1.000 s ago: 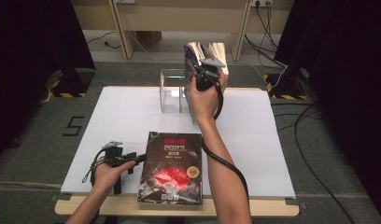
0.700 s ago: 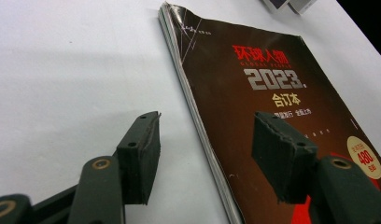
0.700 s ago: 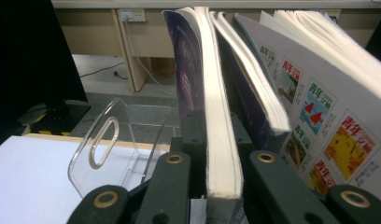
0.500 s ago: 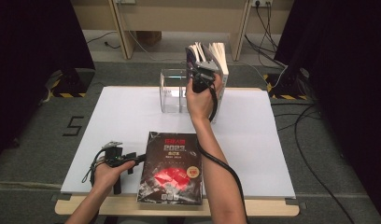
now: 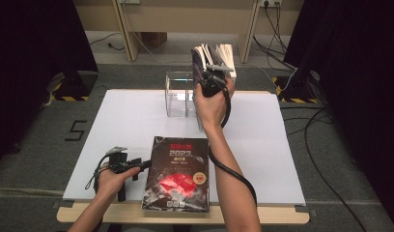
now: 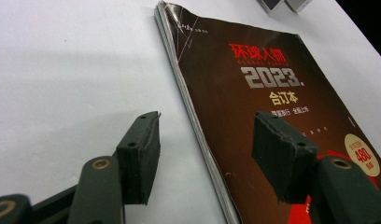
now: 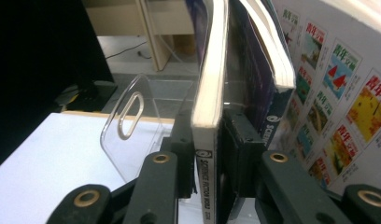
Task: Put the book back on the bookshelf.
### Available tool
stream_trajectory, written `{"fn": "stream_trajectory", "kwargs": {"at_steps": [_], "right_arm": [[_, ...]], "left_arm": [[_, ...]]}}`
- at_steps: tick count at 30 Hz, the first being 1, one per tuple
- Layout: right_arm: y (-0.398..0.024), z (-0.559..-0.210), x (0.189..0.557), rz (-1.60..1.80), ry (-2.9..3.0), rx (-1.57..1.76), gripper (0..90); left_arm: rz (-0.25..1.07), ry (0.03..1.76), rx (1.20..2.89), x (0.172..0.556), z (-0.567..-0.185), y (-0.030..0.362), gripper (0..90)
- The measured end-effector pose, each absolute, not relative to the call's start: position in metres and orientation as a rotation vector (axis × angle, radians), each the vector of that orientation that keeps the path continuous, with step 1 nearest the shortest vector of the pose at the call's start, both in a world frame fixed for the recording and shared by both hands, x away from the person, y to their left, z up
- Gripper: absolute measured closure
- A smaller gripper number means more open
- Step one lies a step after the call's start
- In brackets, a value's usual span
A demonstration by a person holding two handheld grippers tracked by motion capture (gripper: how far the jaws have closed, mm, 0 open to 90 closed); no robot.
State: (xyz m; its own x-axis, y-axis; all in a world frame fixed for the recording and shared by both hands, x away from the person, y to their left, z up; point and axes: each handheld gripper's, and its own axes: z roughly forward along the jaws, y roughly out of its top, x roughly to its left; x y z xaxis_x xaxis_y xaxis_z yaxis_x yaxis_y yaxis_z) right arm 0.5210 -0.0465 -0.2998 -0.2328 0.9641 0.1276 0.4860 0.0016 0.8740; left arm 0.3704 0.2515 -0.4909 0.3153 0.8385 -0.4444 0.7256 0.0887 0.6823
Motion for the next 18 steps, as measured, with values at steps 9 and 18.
{"fn": "stream_trajectory", "kwargs": {"at_steps": [9, 18], "right_arm": [[-0.0491, -0.2946, 0.5255, 1.153, 1.797, 1.525, 75.8], [-0.0454, -0.2915, 0.5275, 1.076, 1.795, 1.519, 79.9]], "left_arm": [[0.148, 1.432, 1.661, 0.3705, -0.49, 0.2522, 41.3], [0.148, 1.432, 1.658, 0.3706, -0.4894, 0.2527, 41.3]]}}
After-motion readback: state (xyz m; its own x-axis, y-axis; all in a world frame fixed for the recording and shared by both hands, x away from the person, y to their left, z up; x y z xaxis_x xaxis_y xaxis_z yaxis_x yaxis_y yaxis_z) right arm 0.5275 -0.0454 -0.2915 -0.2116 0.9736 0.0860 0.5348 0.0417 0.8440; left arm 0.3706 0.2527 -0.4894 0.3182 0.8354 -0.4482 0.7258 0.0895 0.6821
